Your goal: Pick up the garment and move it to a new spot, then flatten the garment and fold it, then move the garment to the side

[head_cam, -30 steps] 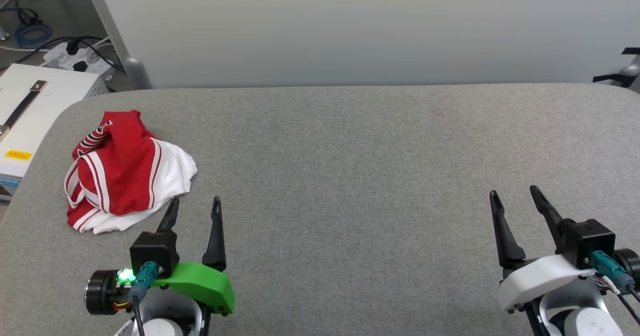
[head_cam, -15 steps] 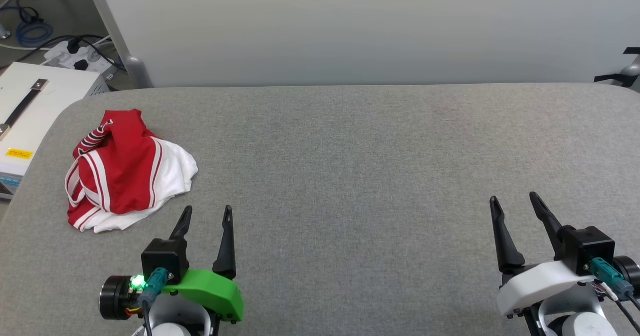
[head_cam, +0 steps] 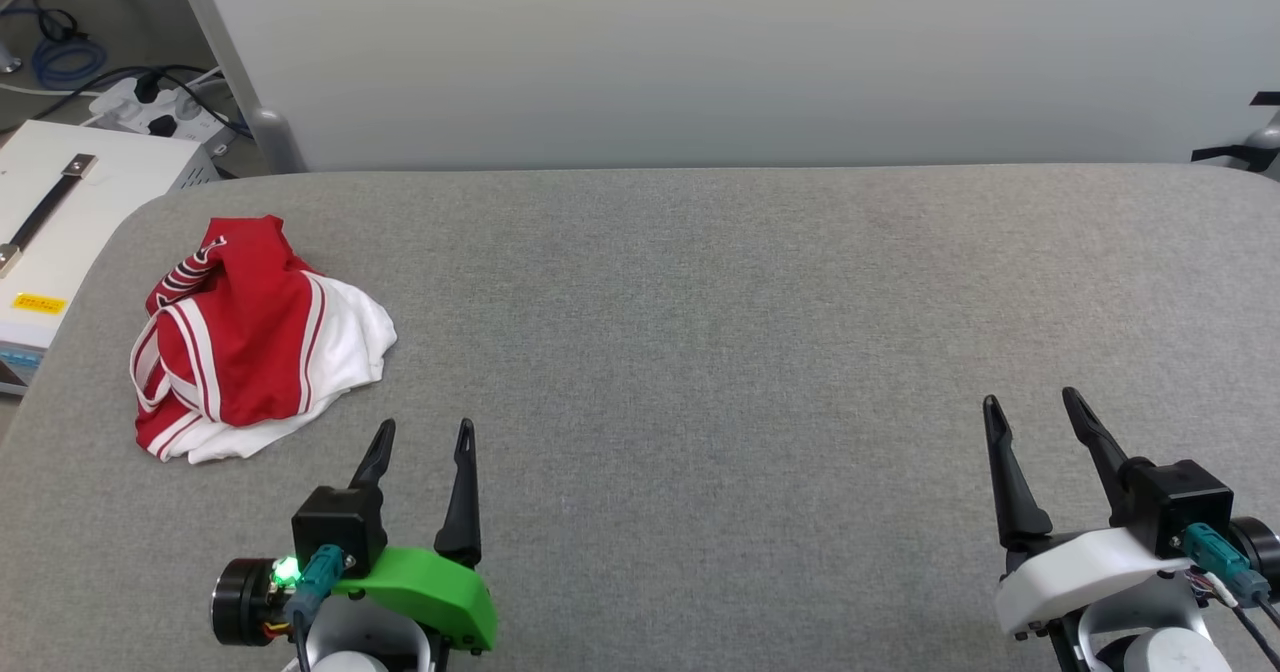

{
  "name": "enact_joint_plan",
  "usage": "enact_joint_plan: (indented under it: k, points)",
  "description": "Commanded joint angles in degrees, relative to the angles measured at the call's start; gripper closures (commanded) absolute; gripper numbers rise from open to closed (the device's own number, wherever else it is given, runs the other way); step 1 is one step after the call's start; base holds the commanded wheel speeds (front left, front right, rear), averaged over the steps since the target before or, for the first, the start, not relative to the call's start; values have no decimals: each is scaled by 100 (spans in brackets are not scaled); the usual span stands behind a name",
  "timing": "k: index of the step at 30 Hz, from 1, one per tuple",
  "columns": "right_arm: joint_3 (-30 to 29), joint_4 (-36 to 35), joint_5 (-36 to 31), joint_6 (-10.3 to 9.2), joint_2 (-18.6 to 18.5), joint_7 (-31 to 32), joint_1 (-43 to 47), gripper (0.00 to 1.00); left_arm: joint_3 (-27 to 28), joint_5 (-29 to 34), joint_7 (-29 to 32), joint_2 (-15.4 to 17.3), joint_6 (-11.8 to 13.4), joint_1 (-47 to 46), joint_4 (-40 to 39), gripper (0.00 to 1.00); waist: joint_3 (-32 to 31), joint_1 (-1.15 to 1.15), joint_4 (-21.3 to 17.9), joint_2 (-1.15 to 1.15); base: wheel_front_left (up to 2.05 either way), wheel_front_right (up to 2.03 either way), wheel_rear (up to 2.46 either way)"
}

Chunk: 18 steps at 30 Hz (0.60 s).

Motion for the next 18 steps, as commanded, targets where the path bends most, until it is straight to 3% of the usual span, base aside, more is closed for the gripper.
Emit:
enact_joint_plan:
  k: [1,18]
  points:
    - [-11,32,47,-3,4,-75,76,0,-24,-61,-67,-15,-31,24,32,0,3,-1,4,0,0,0,0]
    - [53,54,173,-3,5,-287,132,0,-126,-207,-279,-19,-29,18,157,0,60,-1,172,0,0,0,0]
